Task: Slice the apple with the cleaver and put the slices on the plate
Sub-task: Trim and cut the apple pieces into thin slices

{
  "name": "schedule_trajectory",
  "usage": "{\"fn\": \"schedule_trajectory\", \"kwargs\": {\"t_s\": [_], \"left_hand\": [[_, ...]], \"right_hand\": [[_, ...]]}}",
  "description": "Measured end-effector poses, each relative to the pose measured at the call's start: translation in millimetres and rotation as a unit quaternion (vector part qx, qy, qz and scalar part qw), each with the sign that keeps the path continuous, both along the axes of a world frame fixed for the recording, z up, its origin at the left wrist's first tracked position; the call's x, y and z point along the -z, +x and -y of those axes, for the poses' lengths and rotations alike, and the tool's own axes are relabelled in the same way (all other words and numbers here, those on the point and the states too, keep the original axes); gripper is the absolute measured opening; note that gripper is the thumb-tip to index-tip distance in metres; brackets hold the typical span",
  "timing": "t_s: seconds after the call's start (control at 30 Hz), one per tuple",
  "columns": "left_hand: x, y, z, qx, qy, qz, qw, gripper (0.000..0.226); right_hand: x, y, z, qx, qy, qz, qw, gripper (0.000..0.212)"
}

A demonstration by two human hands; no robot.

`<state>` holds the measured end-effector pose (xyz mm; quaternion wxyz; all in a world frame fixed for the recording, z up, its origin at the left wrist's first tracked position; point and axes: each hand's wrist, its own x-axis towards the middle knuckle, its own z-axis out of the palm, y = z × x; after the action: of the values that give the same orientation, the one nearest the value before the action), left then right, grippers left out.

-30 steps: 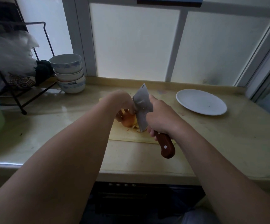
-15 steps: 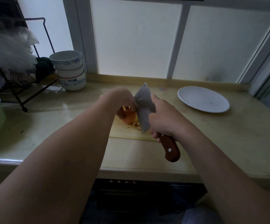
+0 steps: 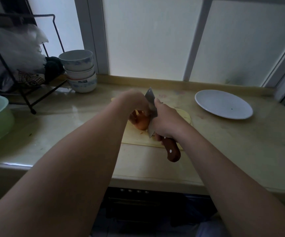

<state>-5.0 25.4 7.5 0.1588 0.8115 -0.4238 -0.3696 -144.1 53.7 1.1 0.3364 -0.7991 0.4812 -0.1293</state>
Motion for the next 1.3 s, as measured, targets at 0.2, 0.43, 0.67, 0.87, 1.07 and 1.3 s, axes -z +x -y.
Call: {"fn": "schedule_trajectory", "kwargs": {"t_s": [0.2,0.43,0.67,0.87,1.07,1.3], "left_hand": [[0,3,-1,-0.004,-0.009,-0.009,1.0,0.037],[-3,1,-5,-0.013,-0.003,-0.01,1.0,0.045],[-7,-1,-8,-0.014,0.009,-0.014,1.0,0.039],[-9,-4,-9,-0.019,0.011,-0.015,1.0,0.04],[-8,-4,-9,-0.017,0.009,-0.012,1.0,0.043],[-9,-3,-8,-0.016,0.007,-0.014,1.0,0.044]], "right_hand": [[4,8,11,0.003,0.018,0.006,1.0,0.067],[8,-6,15,0.034,0.075,0.045,0.996,0.085],[-6,-25,12,0.056,0.041,0.095,0.993,0.095],[-8,-26,10,0.058,0.029,0.101,0.993,0.096],[-10,-26,7,0.056,0.029,0.108,0.992,0.095],[-8,-23,9,0.056,0.029,0.104,0.993,0.094]]}}
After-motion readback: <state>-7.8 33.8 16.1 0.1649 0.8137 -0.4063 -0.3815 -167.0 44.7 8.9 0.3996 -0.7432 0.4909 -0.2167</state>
